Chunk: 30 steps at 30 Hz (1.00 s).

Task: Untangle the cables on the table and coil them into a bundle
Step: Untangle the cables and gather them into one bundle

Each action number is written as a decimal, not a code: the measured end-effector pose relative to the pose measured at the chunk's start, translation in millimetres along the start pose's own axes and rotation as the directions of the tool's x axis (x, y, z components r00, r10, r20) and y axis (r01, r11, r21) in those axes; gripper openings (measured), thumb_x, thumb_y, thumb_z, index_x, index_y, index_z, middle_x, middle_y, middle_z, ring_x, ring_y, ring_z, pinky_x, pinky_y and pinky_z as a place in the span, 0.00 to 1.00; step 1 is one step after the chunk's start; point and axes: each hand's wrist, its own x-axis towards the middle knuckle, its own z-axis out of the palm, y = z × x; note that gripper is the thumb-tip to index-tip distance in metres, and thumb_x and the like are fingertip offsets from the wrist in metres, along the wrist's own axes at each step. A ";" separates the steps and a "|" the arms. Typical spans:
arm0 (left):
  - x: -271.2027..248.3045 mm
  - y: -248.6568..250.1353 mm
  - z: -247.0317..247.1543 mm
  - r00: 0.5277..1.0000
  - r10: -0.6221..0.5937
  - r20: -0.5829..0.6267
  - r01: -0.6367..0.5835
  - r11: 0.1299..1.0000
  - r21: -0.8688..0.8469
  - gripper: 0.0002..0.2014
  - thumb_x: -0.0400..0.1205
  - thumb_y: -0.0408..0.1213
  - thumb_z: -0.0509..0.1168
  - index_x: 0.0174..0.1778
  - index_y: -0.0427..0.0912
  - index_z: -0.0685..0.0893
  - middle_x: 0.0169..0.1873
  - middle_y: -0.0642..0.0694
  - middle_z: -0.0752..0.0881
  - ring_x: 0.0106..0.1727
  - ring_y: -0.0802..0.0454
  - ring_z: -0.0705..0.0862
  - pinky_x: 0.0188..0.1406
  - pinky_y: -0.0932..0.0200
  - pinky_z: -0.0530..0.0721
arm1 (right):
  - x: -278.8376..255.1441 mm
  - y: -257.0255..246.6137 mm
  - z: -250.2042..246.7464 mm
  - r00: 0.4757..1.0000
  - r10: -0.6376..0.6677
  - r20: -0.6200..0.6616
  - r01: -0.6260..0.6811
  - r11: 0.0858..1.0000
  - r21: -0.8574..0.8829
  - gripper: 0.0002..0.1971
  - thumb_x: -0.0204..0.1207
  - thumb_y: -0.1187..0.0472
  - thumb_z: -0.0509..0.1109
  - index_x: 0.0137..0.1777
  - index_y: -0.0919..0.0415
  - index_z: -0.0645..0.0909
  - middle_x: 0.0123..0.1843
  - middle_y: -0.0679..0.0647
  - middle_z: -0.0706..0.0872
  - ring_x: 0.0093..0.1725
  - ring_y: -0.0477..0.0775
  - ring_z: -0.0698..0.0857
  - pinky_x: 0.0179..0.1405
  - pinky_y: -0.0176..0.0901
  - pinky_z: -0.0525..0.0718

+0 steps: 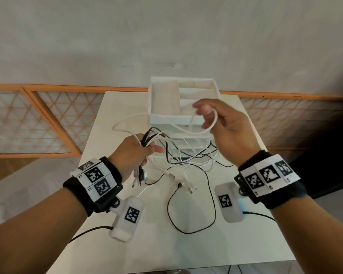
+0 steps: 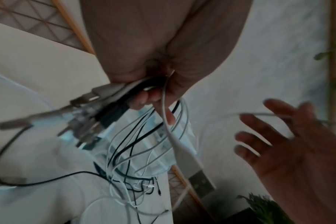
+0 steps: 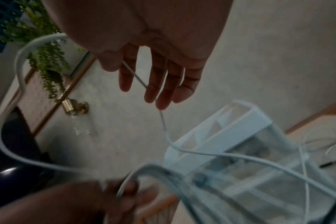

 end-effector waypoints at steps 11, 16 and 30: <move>-13.8 0.1 53.7 0.967 -0.090 0.239 0.059 0.989 0.137 0.16 0.74 0.19 0.53 0.40 0.48 0.72 0.36 0.45 0.91 0.29 0.52 0.70 0.28 0.56 0.66 | 34.6 -2.5 -14.1 0.993 0.050 -0.105 -0.025 0.974 0.226 0.11 0.88 0.51 0.58 0.59 0.48 0.83 0.65 0.48 0.86 0.47 0.60 0.91 0.40 0.47 0.86; -5.6 -19.2 20.3 0.979 -0.187 0.084 0.154 0.942 0.298 0.09 0.76 0.26 0.59 0.42 0.46 0.73 0.49 0.40 0.91 0.39 0.46 0.76 0.37 0.52 0.73 | 48.1 29.0 -59.1 0.912 0.198 -0.360 -0.157 0.978 0.138 0.10 0.86 0.49 0.60 0.56 0.45 0.83 0.53 0.42 0.88 0.40 0.54 0.90 0.34 0.42 0.81; -0.7 -44.2 -19.9 0.956 -0.290 -0.046 0.293 0.950 0.108 0.07 0.86 0.26 0.61 0.43 0.37 0.73 0.37 0.37 0.82 0.27 0.51 0.68 0.25 0.59 0.70 | 77.4 83.6 -48.0 0.921 0.283 -0.270 -0.358 0.887 -0.292 0.20 0.83 0.39 0.61 0.62 0.54 0.76 0.60 0.54 0.84 0.58 0.55 0.83 0.57 0.47 0.78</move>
